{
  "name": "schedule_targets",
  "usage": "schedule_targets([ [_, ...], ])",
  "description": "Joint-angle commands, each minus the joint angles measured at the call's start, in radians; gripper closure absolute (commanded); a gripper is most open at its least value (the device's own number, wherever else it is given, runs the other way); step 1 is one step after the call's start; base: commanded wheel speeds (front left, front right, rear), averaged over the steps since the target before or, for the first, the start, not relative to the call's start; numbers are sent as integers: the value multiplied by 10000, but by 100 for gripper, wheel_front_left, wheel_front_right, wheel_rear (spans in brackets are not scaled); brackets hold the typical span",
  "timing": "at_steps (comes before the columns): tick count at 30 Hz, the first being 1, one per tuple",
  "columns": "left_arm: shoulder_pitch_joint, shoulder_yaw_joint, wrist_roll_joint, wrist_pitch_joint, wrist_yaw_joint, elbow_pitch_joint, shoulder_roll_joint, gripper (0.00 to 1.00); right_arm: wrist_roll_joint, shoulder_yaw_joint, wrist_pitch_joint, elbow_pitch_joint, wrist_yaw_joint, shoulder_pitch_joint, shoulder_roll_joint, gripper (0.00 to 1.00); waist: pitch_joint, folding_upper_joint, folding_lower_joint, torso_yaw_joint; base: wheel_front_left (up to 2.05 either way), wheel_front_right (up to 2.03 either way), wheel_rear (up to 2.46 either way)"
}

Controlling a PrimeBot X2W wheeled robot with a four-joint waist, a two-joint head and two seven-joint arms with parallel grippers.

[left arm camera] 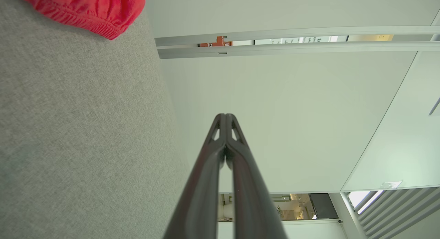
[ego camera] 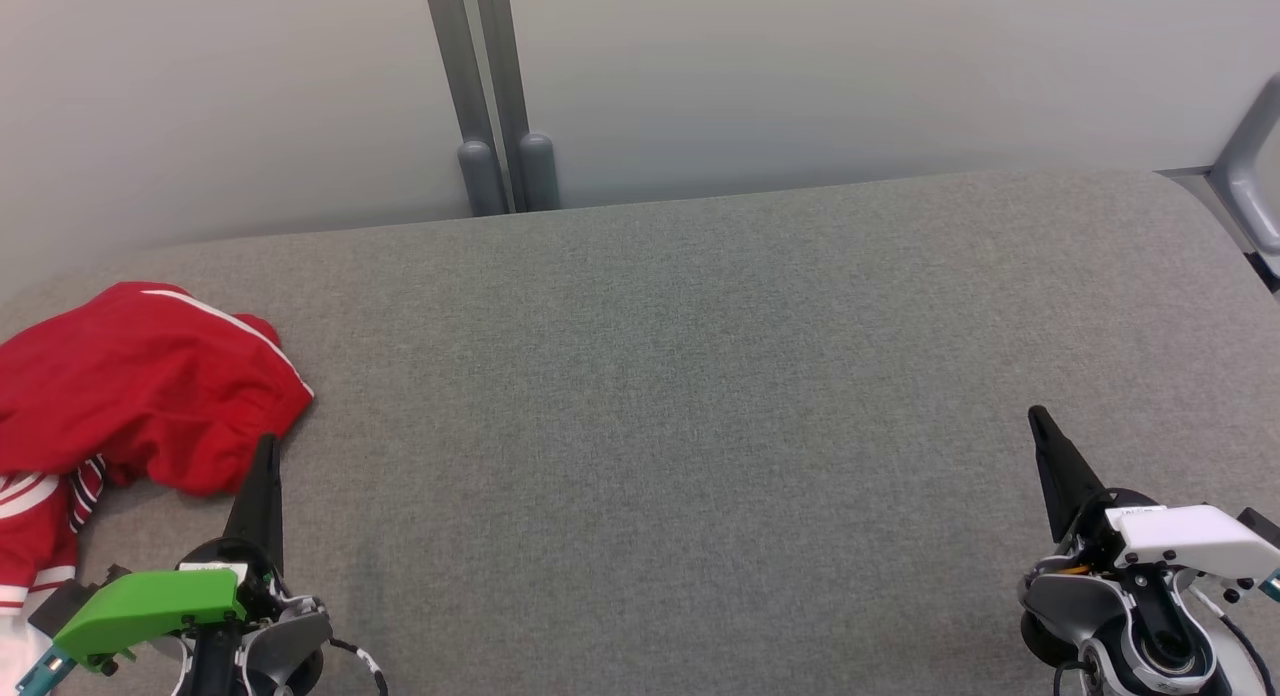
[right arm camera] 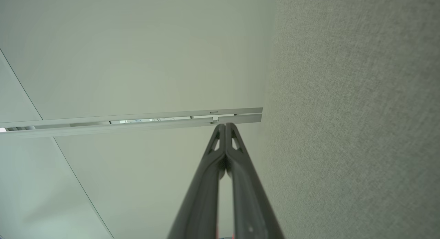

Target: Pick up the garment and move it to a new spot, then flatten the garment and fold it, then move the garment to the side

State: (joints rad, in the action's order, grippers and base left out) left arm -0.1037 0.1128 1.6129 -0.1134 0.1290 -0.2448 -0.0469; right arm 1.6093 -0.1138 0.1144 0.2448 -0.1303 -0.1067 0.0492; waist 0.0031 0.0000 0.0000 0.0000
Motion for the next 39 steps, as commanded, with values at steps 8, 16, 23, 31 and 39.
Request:
schedule_targets([
  [8, -140, 25, -6, -37, 52, -8, -77, 100, 74, -5, 18, 8, -9, -61, 10, 100, 0, 0, 0, 0, 0, 0, 0],
  [16, -140, 25, -6, -37, 52, -8, -77, 100, 74, -5, 18, 8, -9, -61, 10, 100, 0, 0, 0, 0, 0, 0, 0],
  [23, -140, 25, -7, -37, 53, -8, -77, 100, 74, -5, 18, 8, -9, -61, 10, 100, 0, 0, 0, 0, 0, 0, 0],
  [31, -140, 25, -7, -37, 53, -7, -77, 100, 74, -5, 18, 8, -9, -61, 10, 100, 0, 0, 0, 0, 0, 0, 0],
  [39, -140, 25, -7, -37, 53, -7, -77, 100, 74, -5, 18, 8, -9, -61, 10, 100, 0, 0, 0, 0, 0, 0, 0],
])
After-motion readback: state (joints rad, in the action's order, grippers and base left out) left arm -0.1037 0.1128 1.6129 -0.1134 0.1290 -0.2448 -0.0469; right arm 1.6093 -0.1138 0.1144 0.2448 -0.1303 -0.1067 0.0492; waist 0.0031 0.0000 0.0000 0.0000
